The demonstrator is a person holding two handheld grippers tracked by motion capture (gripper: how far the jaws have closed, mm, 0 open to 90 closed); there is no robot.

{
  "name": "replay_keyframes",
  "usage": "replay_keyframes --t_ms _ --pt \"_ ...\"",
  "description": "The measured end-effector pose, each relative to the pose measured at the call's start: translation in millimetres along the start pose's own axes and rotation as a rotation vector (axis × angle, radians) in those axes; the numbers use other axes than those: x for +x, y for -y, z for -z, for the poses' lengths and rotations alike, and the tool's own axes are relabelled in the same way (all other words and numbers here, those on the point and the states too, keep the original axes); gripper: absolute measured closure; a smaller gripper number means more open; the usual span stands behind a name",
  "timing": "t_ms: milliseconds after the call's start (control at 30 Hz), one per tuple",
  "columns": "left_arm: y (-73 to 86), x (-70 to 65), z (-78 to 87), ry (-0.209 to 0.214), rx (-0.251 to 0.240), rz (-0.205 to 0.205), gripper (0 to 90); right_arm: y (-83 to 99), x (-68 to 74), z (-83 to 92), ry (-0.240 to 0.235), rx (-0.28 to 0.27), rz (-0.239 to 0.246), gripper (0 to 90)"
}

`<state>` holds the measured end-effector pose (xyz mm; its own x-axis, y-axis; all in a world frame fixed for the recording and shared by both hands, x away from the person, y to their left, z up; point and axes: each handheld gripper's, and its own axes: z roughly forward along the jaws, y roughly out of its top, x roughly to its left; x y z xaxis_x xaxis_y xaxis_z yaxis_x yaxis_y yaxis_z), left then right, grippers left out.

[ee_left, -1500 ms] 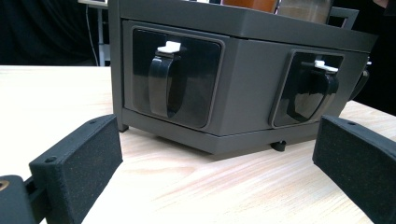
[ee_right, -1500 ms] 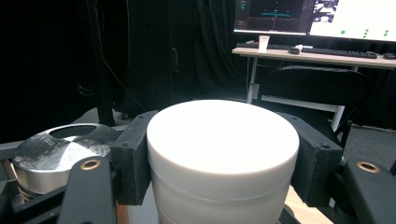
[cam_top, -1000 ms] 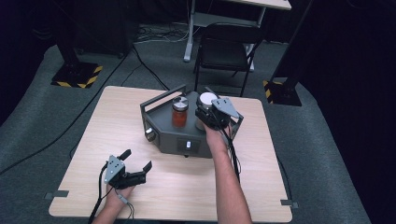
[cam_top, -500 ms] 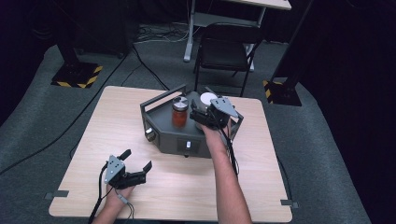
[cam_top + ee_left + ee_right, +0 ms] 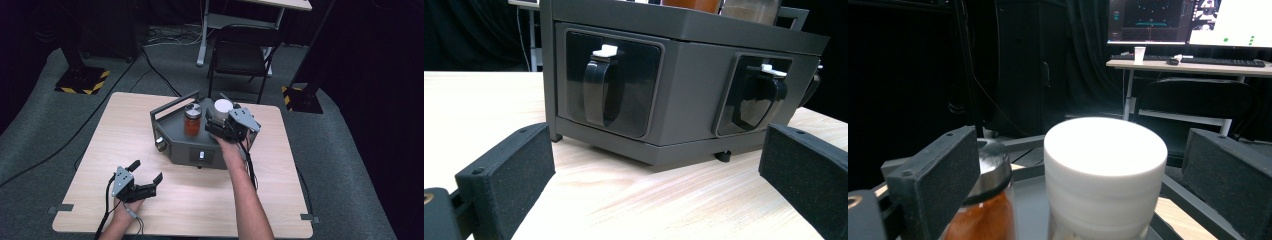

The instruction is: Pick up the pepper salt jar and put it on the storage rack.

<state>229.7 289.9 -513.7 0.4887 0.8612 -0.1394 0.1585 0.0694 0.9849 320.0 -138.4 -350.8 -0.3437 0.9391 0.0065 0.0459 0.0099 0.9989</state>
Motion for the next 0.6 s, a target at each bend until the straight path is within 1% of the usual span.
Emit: replay_keyframes --t_ms 200,333,467,600 --pt "-0.2 -0.4 -0.2 -0.001 0.001 -0.004 1.0 13.5 -10.4 18.2 -0.009 -0.001 -0.012 1.3" --pt "-0.3 -0.8 -0.2 -0.001 0.003 -0.008 1.0 24.4 -18.0 32.5 -0.014 0.0 -0.001 1.4" --pt "-0.2 -1.5 -0.2 -0.003 0.003 -0.009 1.0 35.9 -25.7 46.5 -0.023 -0.007 0.002 1.6" --pt "-0.3 -1.8 -0.4 -0.005 0.004 -0.01 1.0 45.0 -32.0 59.8 -0.034 -0.027 -0.015 1.9"
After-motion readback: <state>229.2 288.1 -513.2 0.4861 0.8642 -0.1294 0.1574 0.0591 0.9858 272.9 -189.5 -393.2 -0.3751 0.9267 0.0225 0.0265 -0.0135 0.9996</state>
